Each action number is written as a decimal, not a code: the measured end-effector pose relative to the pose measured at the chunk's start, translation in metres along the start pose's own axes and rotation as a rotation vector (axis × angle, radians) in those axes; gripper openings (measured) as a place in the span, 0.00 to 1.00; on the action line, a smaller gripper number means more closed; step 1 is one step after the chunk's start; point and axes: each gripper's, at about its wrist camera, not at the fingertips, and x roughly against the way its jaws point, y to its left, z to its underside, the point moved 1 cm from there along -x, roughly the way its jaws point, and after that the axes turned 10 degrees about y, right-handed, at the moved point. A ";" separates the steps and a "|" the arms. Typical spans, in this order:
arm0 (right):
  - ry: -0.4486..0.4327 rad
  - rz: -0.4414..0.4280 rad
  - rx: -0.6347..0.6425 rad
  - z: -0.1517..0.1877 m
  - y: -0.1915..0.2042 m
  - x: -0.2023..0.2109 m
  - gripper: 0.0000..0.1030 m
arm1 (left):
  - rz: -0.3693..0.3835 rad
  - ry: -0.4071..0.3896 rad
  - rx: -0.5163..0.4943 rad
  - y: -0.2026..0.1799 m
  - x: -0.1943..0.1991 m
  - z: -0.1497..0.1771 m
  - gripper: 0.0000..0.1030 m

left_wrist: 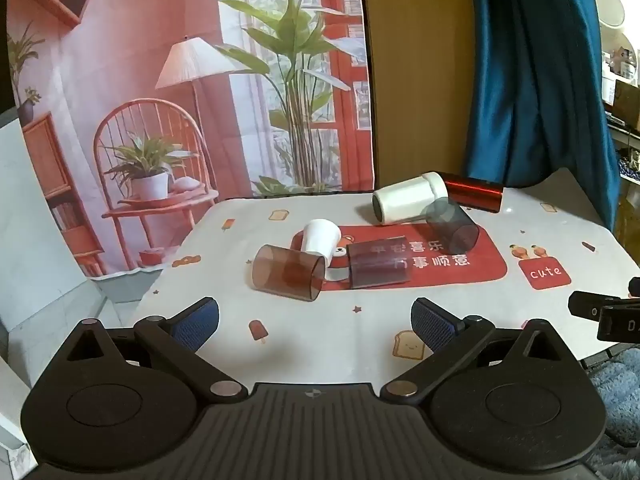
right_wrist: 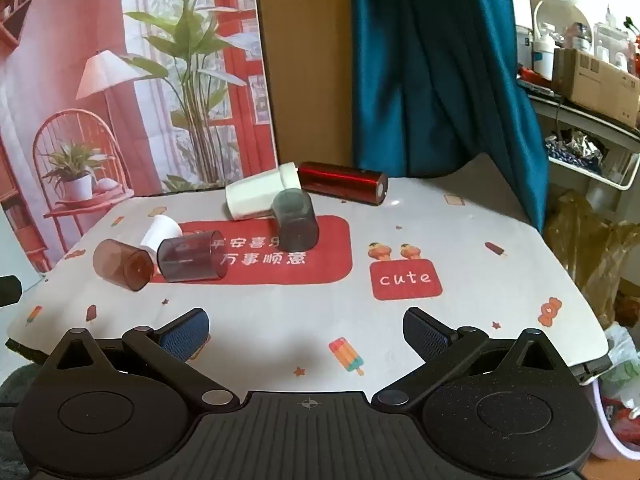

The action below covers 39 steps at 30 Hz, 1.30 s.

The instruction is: Flip cup upright

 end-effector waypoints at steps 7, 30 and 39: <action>0.003 0.005 0.001 0.001 -0.002 -0.003 1.00 | 0.011 0.046 0.023 0.009 -0.008 -0.002 1.00; 0.054 0.005 -0.018 0.000 -0.004 -0.009 1.00 | 0.020 0.108 0.061 0.011 -0.018 -0.005 1.00; 0.059 0.004 -0.017 0.000 -0.002 -0.010 1.00 | 0.025 0.115 0.061 0.010 -0.021 -0.003 1.00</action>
